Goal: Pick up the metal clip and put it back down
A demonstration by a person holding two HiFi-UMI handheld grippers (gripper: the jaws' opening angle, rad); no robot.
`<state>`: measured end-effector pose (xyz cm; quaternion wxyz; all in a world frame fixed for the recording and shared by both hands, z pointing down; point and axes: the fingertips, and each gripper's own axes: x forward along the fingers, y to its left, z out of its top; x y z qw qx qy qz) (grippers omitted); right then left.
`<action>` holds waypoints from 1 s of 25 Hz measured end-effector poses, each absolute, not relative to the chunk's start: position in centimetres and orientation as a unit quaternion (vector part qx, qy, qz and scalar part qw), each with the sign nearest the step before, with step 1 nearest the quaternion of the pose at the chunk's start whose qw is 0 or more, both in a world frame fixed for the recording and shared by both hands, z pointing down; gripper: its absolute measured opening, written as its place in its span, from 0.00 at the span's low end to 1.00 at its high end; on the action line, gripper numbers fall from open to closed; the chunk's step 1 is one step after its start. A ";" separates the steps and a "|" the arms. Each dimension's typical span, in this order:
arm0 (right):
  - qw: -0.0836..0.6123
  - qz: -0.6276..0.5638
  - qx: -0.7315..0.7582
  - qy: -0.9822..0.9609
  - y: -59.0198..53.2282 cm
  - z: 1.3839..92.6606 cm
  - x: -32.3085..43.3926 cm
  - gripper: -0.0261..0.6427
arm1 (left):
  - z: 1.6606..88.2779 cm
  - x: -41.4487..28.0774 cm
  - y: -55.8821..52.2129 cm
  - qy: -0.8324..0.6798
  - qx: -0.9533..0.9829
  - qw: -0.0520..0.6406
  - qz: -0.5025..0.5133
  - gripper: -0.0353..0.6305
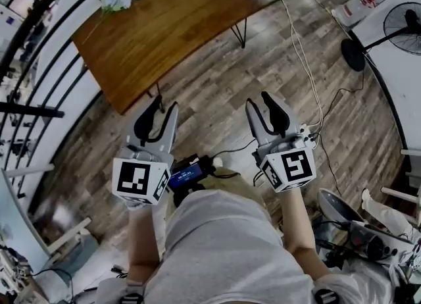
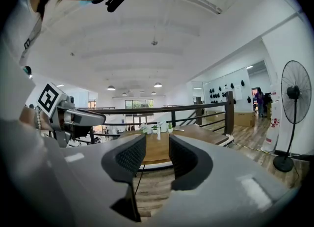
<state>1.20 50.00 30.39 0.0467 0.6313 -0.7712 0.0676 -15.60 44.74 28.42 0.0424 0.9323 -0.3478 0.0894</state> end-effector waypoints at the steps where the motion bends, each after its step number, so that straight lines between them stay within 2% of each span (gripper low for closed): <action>1: 0.046 0.067 0.630 -0.772 50.0 30.3 1.5 0.25 | 28.4 -15.3 44.7 -0.349 0.932 0.040 0.089 0.25; 13: 0.035 0.068 0.625 -0.777 49.9 30.7 3.9 0.25 | 28.7 -14.0 44.5 -0.370 0.925 0.031 0.083 0.25; 25: 0.045 0.074 0.637 -0.766 45.0 32.0 5.9 0.25 | 29.5 -11.3 38.5 -0.354 0.931 0.034 0.079 0.25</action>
